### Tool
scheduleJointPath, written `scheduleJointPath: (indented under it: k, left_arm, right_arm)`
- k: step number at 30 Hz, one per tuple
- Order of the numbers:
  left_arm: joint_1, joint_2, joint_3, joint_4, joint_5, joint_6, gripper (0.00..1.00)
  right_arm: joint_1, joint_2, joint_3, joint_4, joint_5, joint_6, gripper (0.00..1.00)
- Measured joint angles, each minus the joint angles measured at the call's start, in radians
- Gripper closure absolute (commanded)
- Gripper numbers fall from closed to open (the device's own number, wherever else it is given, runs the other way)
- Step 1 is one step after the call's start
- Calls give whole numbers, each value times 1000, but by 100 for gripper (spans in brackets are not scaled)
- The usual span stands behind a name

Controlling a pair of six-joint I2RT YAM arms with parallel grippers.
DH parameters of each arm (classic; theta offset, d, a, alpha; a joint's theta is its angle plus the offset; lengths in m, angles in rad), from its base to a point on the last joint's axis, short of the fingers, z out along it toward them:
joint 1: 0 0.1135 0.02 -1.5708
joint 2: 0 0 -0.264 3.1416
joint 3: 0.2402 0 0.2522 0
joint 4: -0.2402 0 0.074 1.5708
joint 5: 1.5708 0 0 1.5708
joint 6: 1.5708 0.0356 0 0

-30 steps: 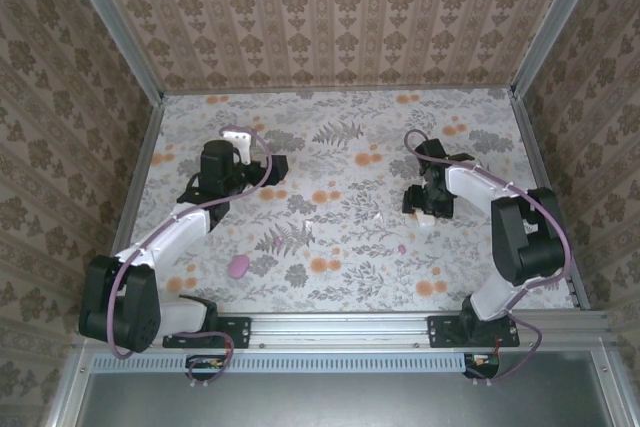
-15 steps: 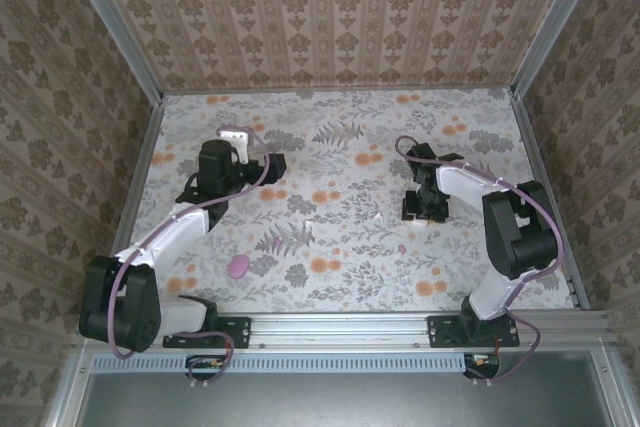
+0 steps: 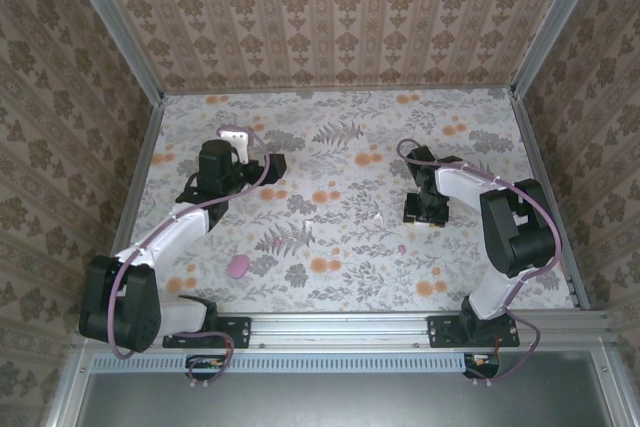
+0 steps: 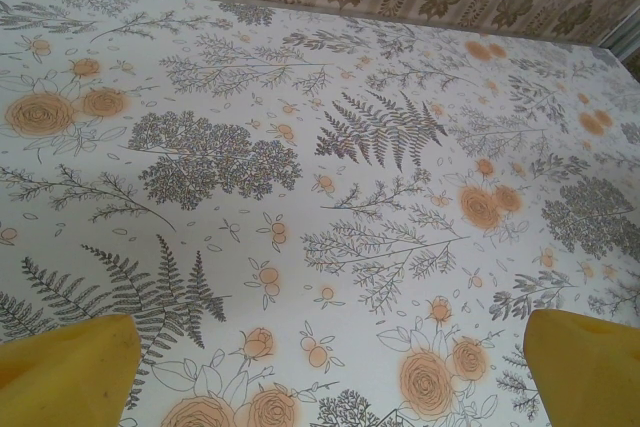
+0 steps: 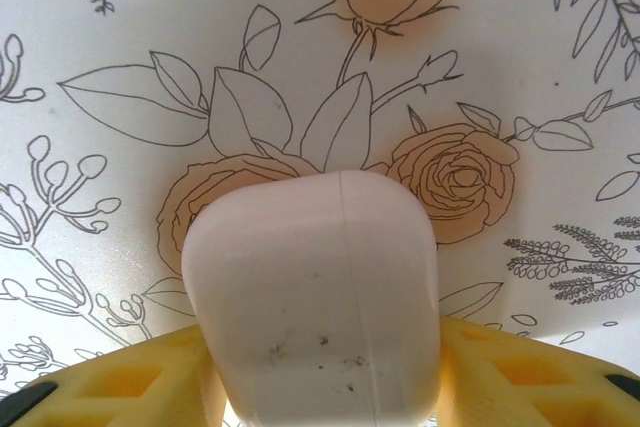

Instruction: Insert the wireless bluetooth earbuds into the charging case

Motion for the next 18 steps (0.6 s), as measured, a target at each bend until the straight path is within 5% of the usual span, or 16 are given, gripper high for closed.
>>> scheduleJointPath:
  k: [18]
  left_arm:
    - [0,0,0,5,18,0,0]
  right_arm:
    - [-1,0,2,0,7,-50,43]
